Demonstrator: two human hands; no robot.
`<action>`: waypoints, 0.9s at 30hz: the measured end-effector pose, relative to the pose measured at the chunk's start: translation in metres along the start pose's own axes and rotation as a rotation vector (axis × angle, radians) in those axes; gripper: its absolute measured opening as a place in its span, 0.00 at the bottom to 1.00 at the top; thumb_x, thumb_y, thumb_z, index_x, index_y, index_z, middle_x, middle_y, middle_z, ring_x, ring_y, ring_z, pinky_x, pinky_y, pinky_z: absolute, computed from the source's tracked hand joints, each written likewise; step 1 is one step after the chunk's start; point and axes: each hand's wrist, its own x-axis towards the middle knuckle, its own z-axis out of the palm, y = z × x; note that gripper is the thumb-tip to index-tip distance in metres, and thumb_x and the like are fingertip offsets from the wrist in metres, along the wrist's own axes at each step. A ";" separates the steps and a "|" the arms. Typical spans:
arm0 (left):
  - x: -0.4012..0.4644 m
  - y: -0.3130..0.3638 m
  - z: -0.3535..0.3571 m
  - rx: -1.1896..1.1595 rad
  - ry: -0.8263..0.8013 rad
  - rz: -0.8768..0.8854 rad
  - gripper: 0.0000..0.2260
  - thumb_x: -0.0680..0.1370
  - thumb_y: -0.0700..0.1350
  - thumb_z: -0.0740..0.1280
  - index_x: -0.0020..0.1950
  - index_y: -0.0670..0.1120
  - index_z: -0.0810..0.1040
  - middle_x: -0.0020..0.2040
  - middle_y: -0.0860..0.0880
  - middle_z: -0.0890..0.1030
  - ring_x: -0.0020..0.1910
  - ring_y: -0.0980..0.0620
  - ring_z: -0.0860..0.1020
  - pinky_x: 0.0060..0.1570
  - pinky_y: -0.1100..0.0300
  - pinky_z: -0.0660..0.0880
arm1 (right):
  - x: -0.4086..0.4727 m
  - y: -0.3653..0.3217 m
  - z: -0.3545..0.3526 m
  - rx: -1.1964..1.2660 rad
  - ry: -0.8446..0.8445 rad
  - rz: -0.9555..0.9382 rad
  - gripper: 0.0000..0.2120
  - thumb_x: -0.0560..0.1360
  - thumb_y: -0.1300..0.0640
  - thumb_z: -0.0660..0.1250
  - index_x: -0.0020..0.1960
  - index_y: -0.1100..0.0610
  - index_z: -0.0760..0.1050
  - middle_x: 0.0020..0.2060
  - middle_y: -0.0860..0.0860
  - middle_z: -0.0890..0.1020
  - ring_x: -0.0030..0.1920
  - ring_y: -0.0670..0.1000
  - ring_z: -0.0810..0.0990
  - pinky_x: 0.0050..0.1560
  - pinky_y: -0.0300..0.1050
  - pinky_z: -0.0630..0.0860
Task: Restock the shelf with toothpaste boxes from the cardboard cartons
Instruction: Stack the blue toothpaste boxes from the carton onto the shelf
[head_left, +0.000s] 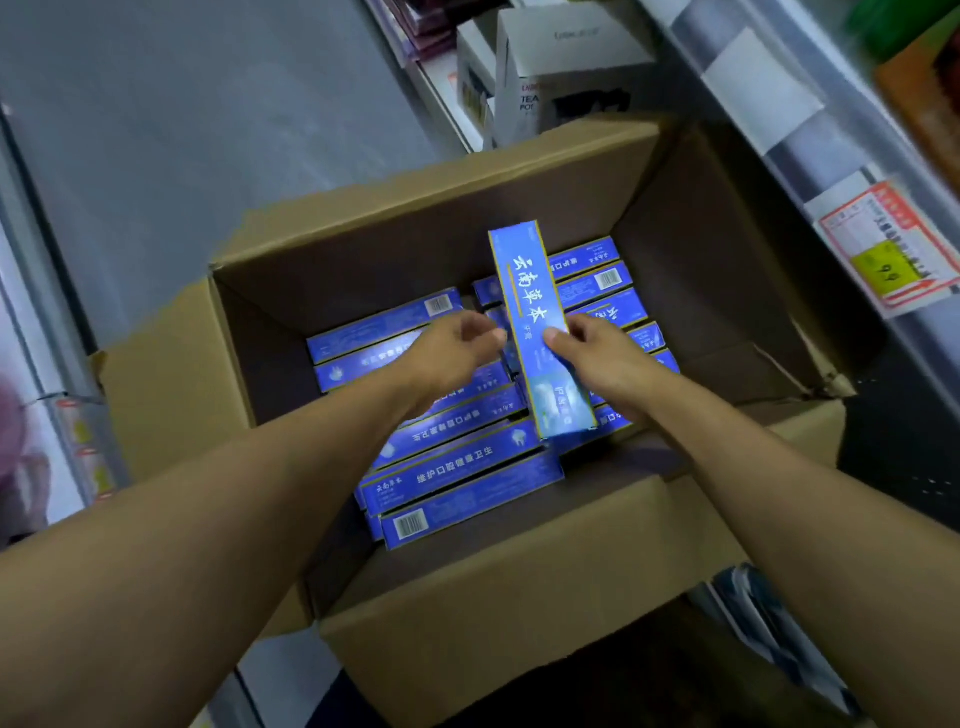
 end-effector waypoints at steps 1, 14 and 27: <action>0.000 -0.011 -0.002 0.234 -0.006 0.040 0.10 0.78 0.46 0.66 0.57 0.43 0.74 0.47 0.49 0.76 0.43 0.53 0.75 0.43 0.60 0.69 | 0.000 0.002 -0.004 -0.042 0.029 0.003 0.12 0.80 0.56 0.59 0.60 0.61 0.73 0.48 0.54 0.79 0.46 0.51 0.78 0.46 0.45 0.74; -0.004 -0.102 -0.008 0.807 -0.254 -0.096 0.23 0.65 0.51 0.78 0.53 0.45 0.74 0.44 0.49 0.76 0.45 0.48 0.74 0.41 0.61 0.68 | 0.008 0.032 -0.030 -0.211 0.106 -0.153 0.09 0.81 0.57 0.57 0.57 0.53 0.74 0.43 0.53 0.80 0.40 0.49 0.74 0.38 0.40 0.70; 0.004 -0.091 -0.022 0.826 -0.261 0.075 0.16 0.73 0.46 0.72 0.43 0.49 0.64 0.40 0.51 0.74 0.40 0.47 0.74 0.38 0.57 0.69 | 0.019 0.046 -0.030 -0.229 0.084 -0.118 0.05 0.81 0.55 0.56 0.52 0.50 0.71 0.40 0.47 0.76 0.37 0.44 0.73 0.37 0.34 0.69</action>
